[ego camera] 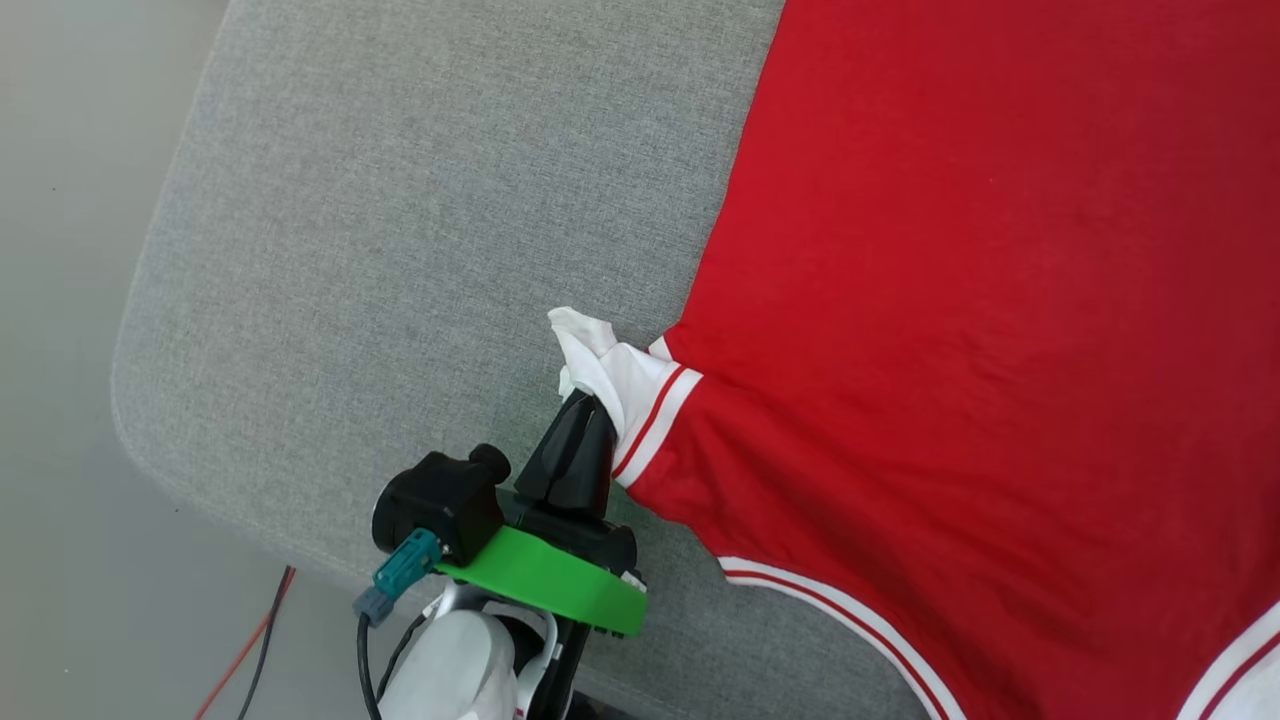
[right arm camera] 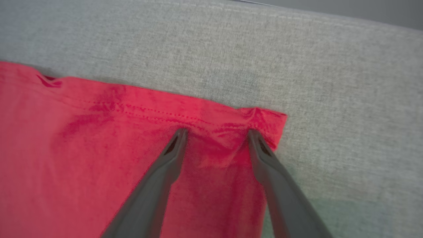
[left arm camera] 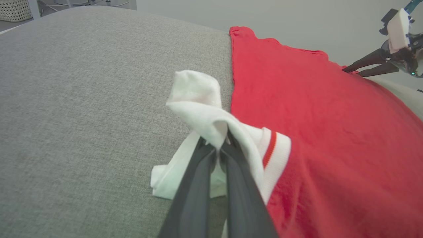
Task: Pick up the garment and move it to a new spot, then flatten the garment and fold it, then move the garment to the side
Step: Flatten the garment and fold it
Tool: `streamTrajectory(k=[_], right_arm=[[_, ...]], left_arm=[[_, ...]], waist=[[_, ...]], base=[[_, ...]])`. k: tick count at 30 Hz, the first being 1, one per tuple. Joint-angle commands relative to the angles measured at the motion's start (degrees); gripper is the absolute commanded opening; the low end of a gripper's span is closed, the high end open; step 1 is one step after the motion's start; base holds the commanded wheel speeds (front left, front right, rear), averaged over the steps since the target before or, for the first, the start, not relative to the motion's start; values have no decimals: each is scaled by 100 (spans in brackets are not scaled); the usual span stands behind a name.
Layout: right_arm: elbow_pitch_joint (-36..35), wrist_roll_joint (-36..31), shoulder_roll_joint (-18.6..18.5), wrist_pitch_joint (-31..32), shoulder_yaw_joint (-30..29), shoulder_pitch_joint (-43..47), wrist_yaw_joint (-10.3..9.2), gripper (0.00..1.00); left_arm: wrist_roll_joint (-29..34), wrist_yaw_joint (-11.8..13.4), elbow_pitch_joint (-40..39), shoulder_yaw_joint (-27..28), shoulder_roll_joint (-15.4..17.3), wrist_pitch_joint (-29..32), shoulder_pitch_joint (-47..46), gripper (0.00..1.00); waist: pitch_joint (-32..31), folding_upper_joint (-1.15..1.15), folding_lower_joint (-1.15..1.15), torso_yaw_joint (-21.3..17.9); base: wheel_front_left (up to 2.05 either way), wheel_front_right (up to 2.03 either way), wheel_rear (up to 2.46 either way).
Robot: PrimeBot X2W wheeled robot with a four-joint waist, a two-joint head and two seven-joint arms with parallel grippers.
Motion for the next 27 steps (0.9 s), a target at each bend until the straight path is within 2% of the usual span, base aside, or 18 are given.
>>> streamTrajectory(k=[1,5,9,15,21,27], right_arm=[[577,-146,190,369,50,653,-9,0],[533,-236,234,266,15,541,-9,0],[449,-468,99,201,125,490,-9,0],[112,-383,-32,-55,246,740,-9,0],[-609,202,-200,-322,383,1715,-9,0],[-1762,912,-312,-476,149,3153,-9,0]], left_arm=[[48,-32,17,41,-43,-33,-36,0],[57,-43,81,116,-47,-33,0,0],[109,-51,161,203,-48,-33,72,0],[184,1,391,433,35,-33,278,0],[154,112,575,692,244,-28,548,0],[47,268,581,943,463,71,845,0]], waist=[[-50,0,0,-49],[-196,0,0,-149],[-456,0,0,-316],[-1043,0,0,-748],[-1659,0,0,-1293],[-2089,0,0,-1850]], base=[[0,0,0],[0,0,0],[0,0,0],[0,0,0],[0,0,0],[0,0,0]])
